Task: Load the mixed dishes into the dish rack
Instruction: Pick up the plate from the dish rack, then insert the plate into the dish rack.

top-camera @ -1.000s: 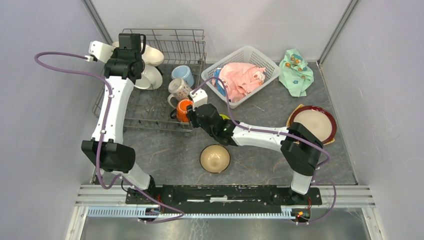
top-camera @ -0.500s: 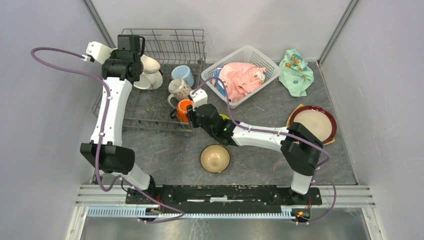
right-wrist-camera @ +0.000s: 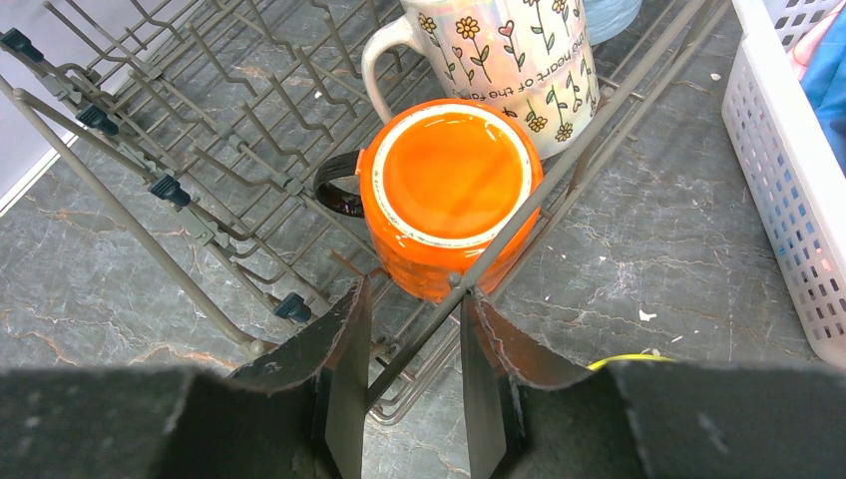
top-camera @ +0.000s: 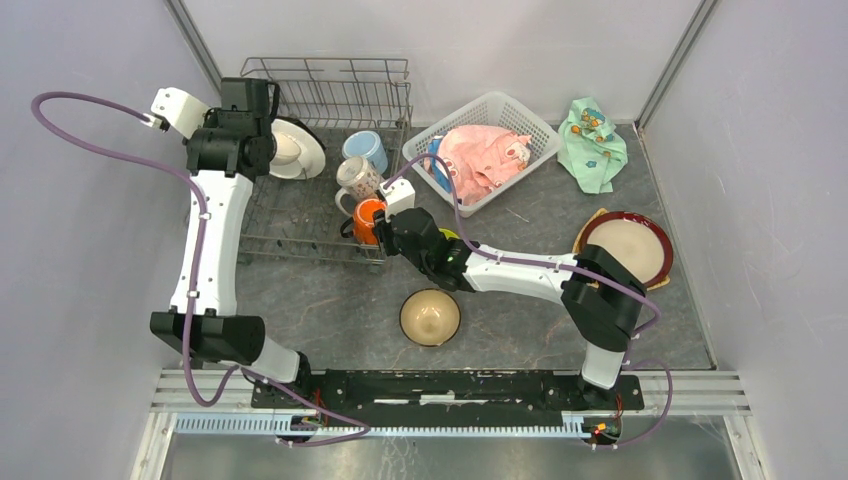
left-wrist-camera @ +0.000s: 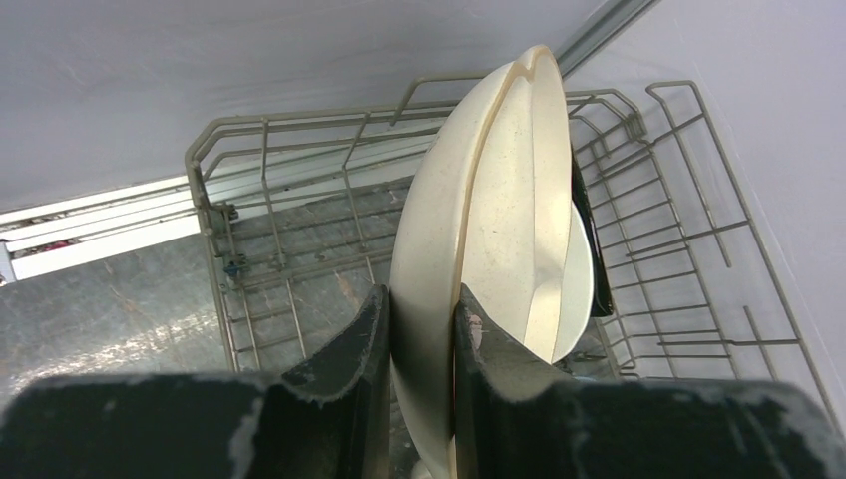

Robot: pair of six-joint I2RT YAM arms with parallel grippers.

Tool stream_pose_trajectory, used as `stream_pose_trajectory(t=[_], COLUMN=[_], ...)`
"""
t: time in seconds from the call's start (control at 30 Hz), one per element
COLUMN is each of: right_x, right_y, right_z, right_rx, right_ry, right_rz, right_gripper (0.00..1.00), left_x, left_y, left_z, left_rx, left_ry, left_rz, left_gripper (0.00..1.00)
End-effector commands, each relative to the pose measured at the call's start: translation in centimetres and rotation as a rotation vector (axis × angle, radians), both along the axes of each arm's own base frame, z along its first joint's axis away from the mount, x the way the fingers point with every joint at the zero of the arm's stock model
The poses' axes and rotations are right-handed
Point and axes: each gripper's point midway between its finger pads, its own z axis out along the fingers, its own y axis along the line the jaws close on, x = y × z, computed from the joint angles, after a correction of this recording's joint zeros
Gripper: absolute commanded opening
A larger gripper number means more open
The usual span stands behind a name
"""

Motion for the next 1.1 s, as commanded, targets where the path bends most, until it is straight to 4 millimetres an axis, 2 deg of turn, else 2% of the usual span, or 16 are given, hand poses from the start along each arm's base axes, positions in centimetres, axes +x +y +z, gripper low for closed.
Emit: stream_pose_trajectory(t=[0.0,0.27,1.07], right_x=[-8.3,-8.4,-8.1], right_y=[3.4,3.4,3.3], right_z=[-6.9,-6.9,-6.4], right_rx=[-0.181,-0.181,-0.195], right_ry=[0.095,0.092,0.061], right_rz=[0.408,0.411,0.412], right_gripper=[0.00,0.00,0.00], left_x=[-0.5,0.5,1.0], left_y=[1.9,2.1,3.1], left_z=[6.4,3.4,-0.9], left_rx=[0.059,0.060,0.152], left_ry=[-0.258,-0.186,-0.009], left_rz=[0.117,0.146,0.211], left_gripper=[0.02,0.02,0.02])
